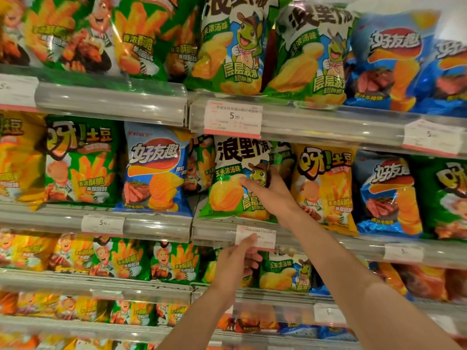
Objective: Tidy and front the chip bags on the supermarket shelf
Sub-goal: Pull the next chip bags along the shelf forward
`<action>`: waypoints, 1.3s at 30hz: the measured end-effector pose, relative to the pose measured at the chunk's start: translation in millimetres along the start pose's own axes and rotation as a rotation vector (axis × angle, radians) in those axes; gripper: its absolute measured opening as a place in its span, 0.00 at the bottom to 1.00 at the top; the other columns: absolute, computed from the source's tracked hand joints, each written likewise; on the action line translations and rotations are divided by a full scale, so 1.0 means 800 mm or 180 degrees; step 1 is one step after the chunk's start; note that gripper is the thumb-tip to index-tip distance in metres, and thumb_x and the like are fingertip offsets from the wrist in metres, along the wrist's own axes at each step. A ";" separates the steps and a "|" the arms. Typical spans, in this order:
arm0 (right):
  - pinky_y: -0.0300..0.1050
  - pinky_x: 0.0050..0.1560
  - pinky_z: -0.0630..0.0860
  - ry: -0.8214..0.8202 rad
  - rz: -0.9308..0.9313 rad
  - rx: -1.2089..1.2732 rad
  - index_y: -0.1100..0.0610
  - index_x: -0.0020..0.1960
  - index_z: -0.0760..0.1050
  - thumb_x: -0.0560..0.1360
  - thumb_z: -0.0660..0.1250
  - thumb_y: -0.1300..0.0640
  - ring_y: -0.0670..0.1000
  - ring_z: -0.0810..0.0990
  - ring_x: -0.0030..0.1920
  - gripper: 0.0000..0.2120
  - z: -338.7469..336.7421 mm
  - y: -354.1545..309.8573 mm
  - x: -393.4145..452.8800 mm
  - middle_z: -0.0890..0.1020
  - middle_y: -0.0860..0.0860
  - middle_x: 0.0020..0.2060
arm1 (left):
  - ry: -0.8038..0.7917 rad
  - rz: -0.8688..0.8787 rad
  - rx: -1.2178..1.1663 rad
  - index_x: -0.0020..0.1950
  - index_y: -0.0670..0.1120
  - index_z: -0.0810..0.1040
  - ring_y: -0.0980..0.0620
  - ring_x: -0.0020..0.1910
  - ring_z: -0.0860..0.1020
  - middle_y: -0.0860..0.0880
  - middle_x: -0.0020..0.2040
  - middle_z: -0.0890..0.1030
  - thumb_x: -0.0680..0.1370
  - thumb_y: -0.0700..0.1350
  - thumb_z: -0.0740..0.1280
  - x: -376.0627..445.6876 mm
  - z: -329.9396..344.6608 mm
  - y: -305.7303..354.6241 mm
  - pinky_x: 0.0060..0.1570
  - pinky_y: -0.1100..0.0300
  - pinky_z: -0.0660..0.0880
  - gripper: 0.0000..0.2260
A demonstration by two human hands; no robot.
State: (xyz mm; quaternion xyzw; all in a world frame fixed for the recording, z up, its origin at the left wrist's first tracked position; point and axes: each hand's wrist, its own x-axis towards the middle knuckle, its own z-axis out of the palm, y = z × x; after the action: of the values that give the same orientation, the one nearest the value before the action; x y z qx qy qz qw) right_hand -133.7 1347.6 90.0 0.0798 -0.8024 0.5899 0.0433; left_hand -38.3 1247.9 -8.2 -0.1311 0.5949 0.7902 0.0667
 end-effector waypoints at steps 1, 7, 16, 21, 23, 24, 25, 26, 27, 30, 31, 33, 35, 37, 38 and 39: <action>0.45 0.67 0.71 0.0016 -0.0007 -0.0020 0.44 0.65 0.68 0.75 0.74 0.44 0.47 0.76 0.65 0.23 -0.001 0.001 0.000 0.79 0.43 0.59 | 0.0005 0.0007 0.0000 0.40 0.42 0.84 0.51 0.35 0.79 0.46 0.35 0.85 0.78 0.54 0.72 0.000 0.000 0.000 0.45 0.53 0.75 0.16; 0.46 0.72 0.70 0.0066 -0.0299 -0.0361 0.53 0.77 0.63 0.77 0.72 0.47 0.47 0.74 0.69 0.33 -0.020 0.002 -0.016 0.76 0.44 0.66 | 0.0189 0.0135 -0.0014 0.40 0.42 0.84 0.52 0.33 0.79 0.46 0.34 0.84 0.79 0.53 0.71 0.001 0.006 -0.006 0.42 0.55 0.76 0.16; 0.51 0.67 0.69 0.2112 -0.1183 -0.1876 0.60 0.66 0.75 0.75 0.67 0.45 0.57 0.72 0.65 0.25 -0.143 0.028 -0.054 0.75 0.59 0.62 | 0.0304 0.0392 -0.0199 0.51 0.38 0.83 0.55 0.29 0.76 0.47 0.33 0.81 0.81 0.50 0.69 0.008 0.036 -0.029 0.31 0.63 0.73 0.14; 0.48 0.65 0.72 0.1502 -0.0181 -0.1123 0.57 0.75 0.65 0.77 0.70 0.43 0.51 0.75 0.66 0.32 -0.168 0.051 -0.040 0.76 0.54 0.67 | 0.0354 0.0420 -0.0220 0.44 0.40 0.82 0.55 0.28 0.75 0.48 0.30 0.79 0.81 0.48 0.68 0.007 0.048 -0.029 0.31 0.61 0.71 0.13; 0.43 0.59 0.71 0.1313 0.0015 -0.0775 0.55 0.73 0.67 0.79 0.69 0.46 0.46 0.76 0.59 0.27 -0.163 0.047 -0.035 0.79 0.50 0.62 | 0.0300 0.0408 -0.0197 0.41 0.41 0.81 0.54 0.28 0.74 0.49 0.30 0.79 0.81 0.49 0.69 0.007 0.046 -0.028 0.33 0.60 0.70 0.14; 0.42 0.58 0.71 0.1265 0.0094 -0.0574 0.54 0.73 0.67 0.79 0.68 0.46 0.46 0.76 0.57 0.26 -0.162 0.044 -0.033 0.79 0.49 0.60 | 0.0261 0.0401 -0.0173 0.41 0.41 0.81 0.54 0.28 0.74 0.49 0.30 0.79 0.81 0.49 0.69 0.007 0.044 -0.027 0.33 0.59 0.70 0.14; 0.44 0.58 0.73 0.1223 0.0193 -0.0347 0.53 0.72 0.69 0.79 0.68 0.45 0.47 0.77 0.57 0.26 -0.161 0.043 -0.031 0.79 0.47 0.59 | 0.0227 0.0388 -0.0146 0.40 0.41 0.81 0.54 0.28 0.74 0.48 0.30 0.79 0.81 0.49 0.69 0.007 0.042 -0.027 0.33 0.60 0.70 0.14; 0.47 0.59 0.76 0.1191 0.0265 -0.0131 0.53 0.71 0.70 0.78 0.69 0.43 0.48 0.79 0.57 0.25 -0.161 0.042 -0.028 0.80 0.47 0.59 | 0.0204 0.0372 -0.0125 0.40 0.41 0.81 0.54 0.28 0.75 0.48 0.30 0.79 0.81 0.49 0.69 0.007 0.041 -0.026 0.33 0.60 0.70 0.15; 0.50 0.60 0.79 0.1185 0.0296 -0.0031 0.53 0.69 0.72 0.78 0.69 0.43 0.49 0.81 0.56 0.24 -0.160 0.042 -0.026 0.82 0.47 0.58 | 0.0180 0.0356 -0.0110 0.40 0.41 0.81 0.54 0.28 0.75 0.48 0.30 0.79 0.81 0.50 0.69 0.008 0.039 -0.026 0.33 0.60 0.70 0.15; 0.50 0.55 0.82 0.1091 0.0212 0.0021 0.51 0.66 0.74 0.76 0.73 0.45 0.48 0.84 0.52 0.21 -0.157 0.038 -0.021 0.84 0.46 0.54 | 0.0085 0.0329 -0.0100 0.41 0.41 0.81 0.53 0.29 0.75 0.47 0.31 0.80 0.81 0.50 0.69 0.009 0.036 -0.024 0.32 0.60 0.70 0.14; 0.48 0.53 0.82 0.1017 0.0154 0.0055 0.50 0.65 0.74 0.76 0.73 0.47 0.47 0.84 0.52 0.20 -0.156 0.035 -0.020 0.84 0.45 0.53 | 0.0069 0.0325 -0.0114 0.41 0.41 0.81 0.53 0.29 0.75 0.47 0.31 0.80 0.81 0.50 0.68 0.008 0.036 -0.023 0.32 0.60 0.70 0.14; 0.49 0.53 0.83 0.0885 0.0136 0.0168 0.47 0.64 0.75 0.76 0.74 0.49 0.48 0.85 0.52 0.18 -0.156 0.034 -0.016 0.85 0.46 0.53 | 0.0056 0.0314 -0.0127 0.41 0.41 0.82 0.53 0.29 0.75 0.47 0.32 0.80 0.81 0.50 0.68 0.008 0.035 -0.023 0.32 0.61 0.70 0.14; 0.53 0.56 0.83 0.0819 0.0217 0.0290 0.47 0.63 0.76 0.76 0.73 0.48 0.50 0.85 0.53 0.16 -0.156 0.040 -0.016 0.85 0.47 0.54 | 0.0046 0.0296 -0.0101 0.42 0.41 0.82 0.53 0.29 0.75 0.46 0.32 0.80 0.81 0.50 0.69 0.008 0.034 -0.022 0.31 0.61 0.70 0.14; 0.57 0.59 0.82 0.0869 0.0308 0.0404 0.48 0.64 0.77 0.76 0.73 0.46 0.51 0.85 0.55 0.18 -0.156 0.051 -0.017 0.85 0.48 0.56 | 0.0037 0.0278 -0.0090 0.43 0.41 0.82 0.54 0.28 0.75 0.47 0.32 0.80 0.81 0.50 0.69 0.007 0.033 -0.021 0.31 0.61 0.70 0.14; 0.58 0.59 0.81 0.0900 0.0342 0.0474 0.49 0.65 0.76 0.76 0.72 0.45 0.52 0.85 0.55 0.20 -0.155 0.056 -0.017 0.85 0.49 0.56 | 0.0034 0.0282 -0.0089 0.43 0.41 0.82 0.54 0.28 0.75 0.47 0.32 0.80 0.81 0.50 0.69 0.007 0.034 -0.020 0.31 0.61 0.70 0.14; 0.58 0.60 0.81 0.0912 0.0350 0.0514 0.49 0.66 0.76 0.76 0.72 0.45 0.52 0.85 0.56 0.21 -0.154 0.059 -0.018 0.85 0.49 0.57 | 0.0038 0.0286 -0.0091 0.43 0.41 0.82 0.54 0.28 0.75 0.47 0.32 0.80 0.81 0.51 0.69 0.006 0.034 -0.020 0.31 0.61 0.70 0.14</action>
State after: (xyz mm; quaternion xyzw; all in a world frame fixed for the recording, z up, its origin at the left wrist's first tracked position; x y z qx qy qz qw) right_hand -131.2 1480.2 80.4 -0.0458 -0.7412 0.6592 0.1183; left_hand -42.6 1278.4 -17.2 -0.1098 0.5891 0.8001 0.0256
